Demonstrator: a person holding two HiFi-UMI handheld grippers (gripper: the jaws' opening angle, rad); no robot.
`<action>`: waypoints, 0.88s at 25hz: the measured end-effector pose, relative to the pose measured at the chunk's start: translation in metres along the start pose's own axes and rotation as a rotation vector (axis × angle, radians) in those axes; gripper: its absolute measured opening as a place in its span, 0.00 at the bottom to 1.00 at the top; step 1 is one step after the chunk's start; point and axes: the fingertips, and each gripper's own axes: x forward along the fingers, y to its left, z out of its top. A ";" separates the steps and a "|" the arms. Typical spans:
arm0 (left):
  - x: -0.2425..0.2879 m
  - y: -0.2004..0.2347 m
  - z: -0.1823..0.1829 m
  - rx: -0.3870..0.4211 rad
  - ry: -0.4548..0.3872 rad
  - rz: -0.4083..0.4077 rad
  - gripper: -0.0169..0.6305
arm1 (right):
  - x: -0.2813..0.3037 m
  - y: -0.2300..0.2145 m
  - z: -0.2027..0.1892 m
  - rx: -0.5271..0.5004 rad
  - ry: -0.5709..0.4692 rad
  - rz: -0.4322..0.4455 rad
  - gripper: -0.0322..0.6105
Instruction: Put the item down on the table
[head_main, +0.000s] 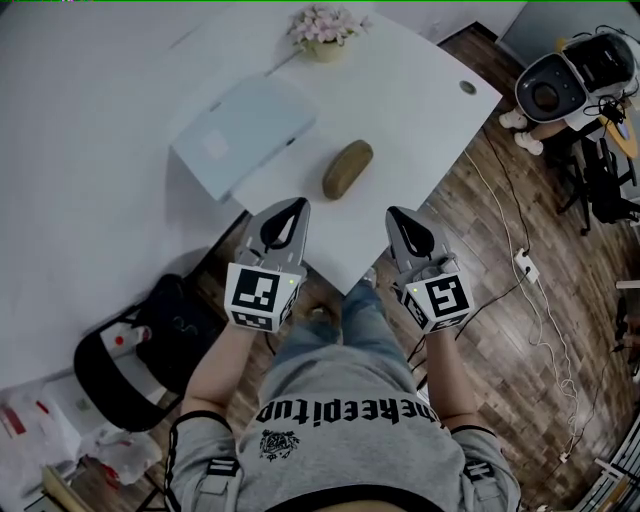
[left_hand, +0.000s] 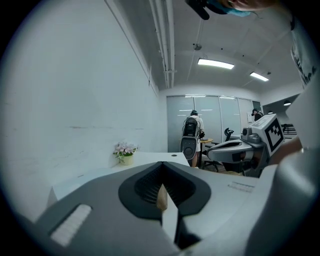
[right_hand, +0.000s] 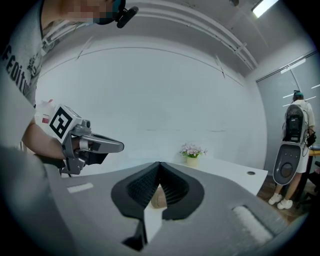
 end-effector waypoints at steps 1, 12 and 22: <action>-0.004 -0.001 0.003 0.003 -0.010 -0.001 0.05 | -0.002 0.002 0.002 -0.003 -0.005 -0.003 0.05; -0.058 -0.013 0.033 0.063 -0.157 -0.028 0.05 | -0.028 0.039 0.030 -0.046 -0.056 -0.020 0.05; -0.091 -0.017 0.045 0.040 -0.212 -0.050 0.05 | -0.046 0.063 0.044 -0.061 -0.093 -0.037 0.05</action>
